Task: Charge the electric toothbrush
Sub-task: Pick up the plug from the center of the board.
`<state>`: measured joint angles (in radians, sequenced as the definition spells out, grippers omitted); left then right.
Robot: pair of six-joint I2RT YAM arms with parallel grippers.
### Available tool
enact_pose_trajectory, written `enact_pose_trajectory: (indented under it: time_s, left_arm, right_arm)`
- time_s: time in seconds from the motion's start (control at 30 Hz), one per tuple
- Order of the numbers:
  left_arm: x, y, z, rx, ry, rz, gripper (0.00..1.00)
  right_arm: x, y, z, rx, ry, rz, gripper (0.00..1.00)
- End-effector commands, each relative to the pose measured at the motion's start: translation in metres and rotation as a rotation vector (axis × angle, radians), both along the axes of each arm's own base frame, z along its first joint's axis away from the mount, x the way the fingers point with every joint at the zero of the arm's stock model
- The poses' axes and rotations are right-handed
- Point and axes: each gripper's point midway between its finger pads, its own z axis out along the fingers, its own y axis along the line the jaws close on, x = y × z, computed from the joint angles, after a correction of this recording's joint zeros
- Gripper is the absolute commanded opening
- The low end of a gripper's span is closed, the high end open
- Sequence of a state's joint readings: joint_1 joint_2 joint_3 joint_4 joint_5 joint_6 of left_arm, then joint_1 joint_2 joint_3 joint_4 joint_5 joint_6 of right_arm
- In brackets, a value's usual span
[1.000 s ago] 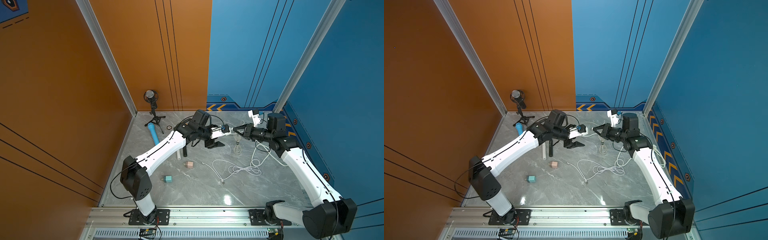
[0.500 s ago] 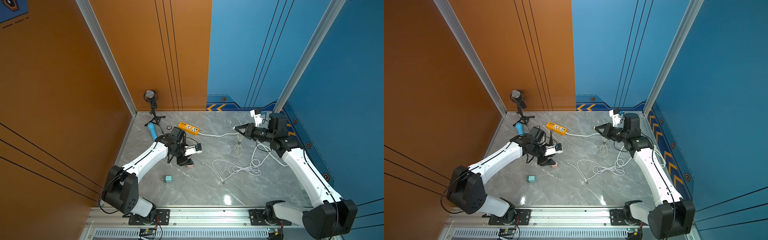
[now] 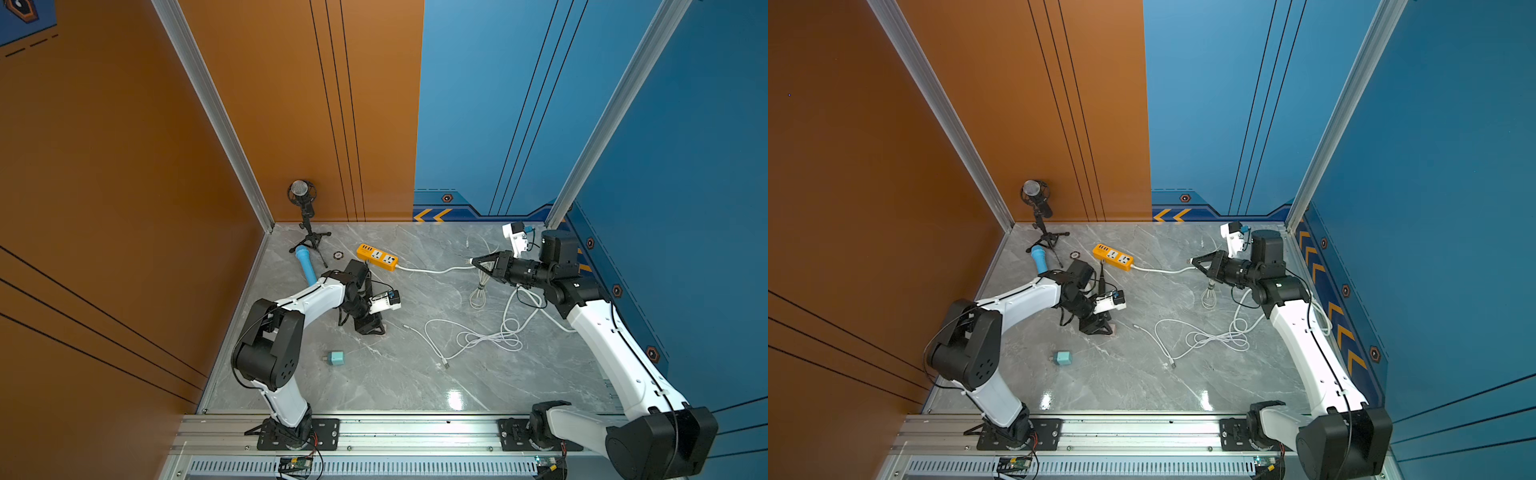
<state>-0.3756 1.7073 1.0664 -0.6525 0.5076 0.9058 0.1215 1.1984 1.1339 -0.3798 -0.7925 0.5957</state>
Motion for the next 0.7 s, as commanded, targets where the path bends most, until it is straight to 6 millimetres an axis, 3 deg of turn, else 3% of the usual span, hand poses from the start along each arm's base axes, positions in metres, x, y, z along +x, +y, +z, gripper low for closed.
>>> enact_pose_trajectory:
  time_s: [0.0,0.2,0.5,0.57,0.67]
  left_arm:
    - [-0.011,0.006,-0.017,0.053,-0.056,-0.042,0.52]
    - [-0.007,0.005,-0.021,0.060,-0.066,-0.028,0.46]
    - [-0.007,0.005,-0.022,0.065,-0.075,-0.029,0.25]
    - [-0.004,0.002,-0.012,0.049,-0.101,-0.028,0.23]
    - [0.006,-0.010,0.027,-0.030,-0.182,-0.014,0.22]
  right_arm:
    - [-0.010,-0.002,0.012,-0.004,-0.034,0.021,0.02]
    - [-0.014,-0.003,0.014,-0.004,-0.036,0.030,0.02]
    - [-0.015,-0.006,0.009,-0.008,-0.010,0.017,0.03]
    - [-0.015,-0.006,0.006,-0.007,0.003,0.014,0.03]
    - [-0.015,-0.004,0.001,-0.008,0.023,0.012,0.02]
